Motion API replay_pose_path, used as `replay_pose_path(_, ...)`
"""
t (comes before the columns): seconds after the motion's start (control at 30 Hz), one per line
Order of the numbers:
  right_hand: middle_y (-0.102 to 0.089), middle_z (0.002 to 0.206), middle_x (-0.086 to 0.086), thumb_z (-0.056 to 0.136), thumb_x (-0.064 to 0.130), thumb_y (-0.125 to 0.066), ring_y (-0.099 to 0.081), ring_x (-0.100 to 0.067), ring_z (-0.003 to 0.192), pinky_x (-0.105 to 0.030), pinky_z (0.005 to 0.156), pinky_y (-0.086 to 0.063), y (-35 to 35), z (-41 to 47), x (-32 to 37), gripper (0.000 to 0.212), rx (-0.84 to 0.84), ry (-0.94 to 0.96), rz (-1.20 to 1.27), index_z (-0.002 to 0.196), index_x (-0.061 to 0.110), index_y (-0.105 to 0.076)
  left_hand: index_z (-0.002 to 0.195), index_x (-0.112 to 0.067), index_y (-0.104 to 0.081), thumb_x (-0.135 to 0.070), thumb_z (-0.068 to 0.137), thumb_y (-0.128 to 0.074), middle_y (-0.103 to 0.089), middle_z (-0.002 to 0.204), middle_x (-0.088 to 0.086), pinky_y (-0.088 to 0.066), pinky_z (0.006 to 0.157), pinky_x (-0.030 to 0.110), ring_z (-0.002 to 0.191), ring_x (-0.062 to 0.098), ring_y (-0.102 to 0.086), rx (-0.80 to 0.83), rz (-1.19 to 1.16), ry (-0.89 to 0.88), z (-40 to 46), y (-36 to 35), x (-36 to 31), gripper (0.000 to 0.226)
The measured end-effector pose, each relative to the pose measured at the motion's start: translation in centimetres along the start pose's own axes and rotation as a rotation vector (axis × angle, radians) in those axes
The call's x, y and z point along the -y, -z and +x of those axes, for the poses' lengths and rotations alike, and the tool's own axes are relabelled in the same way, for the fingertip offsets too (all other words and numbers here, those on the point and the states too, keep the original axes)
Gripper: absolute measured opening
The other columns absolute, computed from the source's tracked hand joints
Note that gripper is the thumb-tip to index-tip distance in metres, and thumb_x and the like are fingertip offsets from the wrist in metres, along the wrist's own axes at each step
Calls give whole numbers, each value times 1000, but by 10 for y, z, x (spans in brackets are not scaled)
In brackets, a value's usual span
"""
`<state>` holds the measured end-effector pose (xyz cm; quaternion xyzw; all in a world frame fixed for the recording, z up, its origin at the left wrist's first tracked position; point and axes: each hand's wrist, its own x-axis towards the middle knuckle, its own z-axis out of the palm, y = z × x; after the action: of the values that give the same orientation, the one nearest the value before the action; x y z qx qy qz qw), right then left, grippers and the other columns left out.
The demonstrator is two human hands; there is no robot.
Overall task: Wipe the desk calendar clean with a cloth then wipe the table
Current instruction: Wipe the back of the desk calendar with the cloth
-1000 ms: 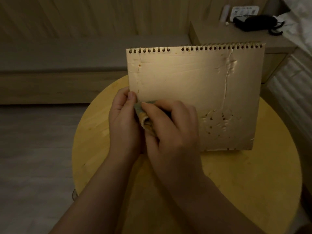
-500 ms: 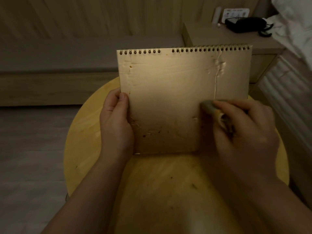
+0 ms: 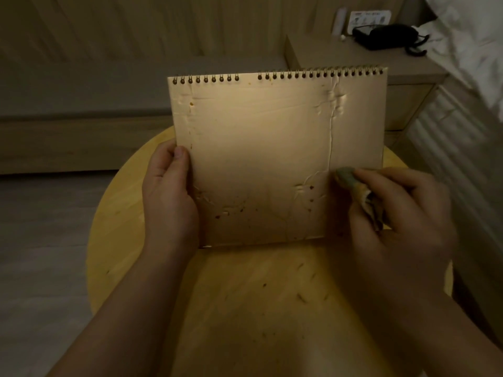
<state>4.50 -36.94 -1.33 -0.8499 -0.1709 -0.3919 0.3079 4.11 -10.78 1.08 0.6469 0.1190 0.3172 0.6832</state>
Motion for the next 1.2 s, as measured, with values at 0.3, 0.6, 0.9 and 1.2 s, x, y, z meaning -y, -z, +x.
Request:
replay_pose_path(0.3, -66, 113, -17, 94, 7, -70, -56, -31, 103, -28, 93, -38, -14, -2, 25, 30, 68, 38, 48, 124, 4, -74, 93, -46, -75, -32, 105, -46, -73, 90, -19, -48, 66, 11, 81, -5, -64, 29, -1, 1, 1, 2, 2, 34)
replay_pose_path(0.6, -71, 111, -19, 104, 8, -62, -63, -38, 96, -44, 86, -50, -65, -25, 106, 25, 178, 182, 214, 123, -1, -75, 97, -32, -72, -23, 108, -43, -73, 89, -17, -50, 69, 15, 83, -1, -65, 81, -52, 39, 0, 3, -1, 32)
replay_pose_path(0.9, -75, 113, -18, 104, 8, -66, -70, -37, 103, -48, 87, -57, -75, -34, 99, 21, 113, 284, 164, 122, 1, -75, 104, -29, -70, -20, 111, -41, -76, 95, -14, -53, 72, 18, 88, 3, -69, 121, -81, 60, -2, 3, -4, 32)
replay_pose_path(1.2, -70, 113, -25, 96, -1, -66, -59, -37, 104, -34, 100, -40, -23, -26, 31, 29, 82, 155, -12, 123, -5, -73, 93, -50, -75, -28, 107, -44, -75, 96, -23, -50, 71, 12, 89, -3, -66, 63, 5, 23, -3, 2, -8, 40)
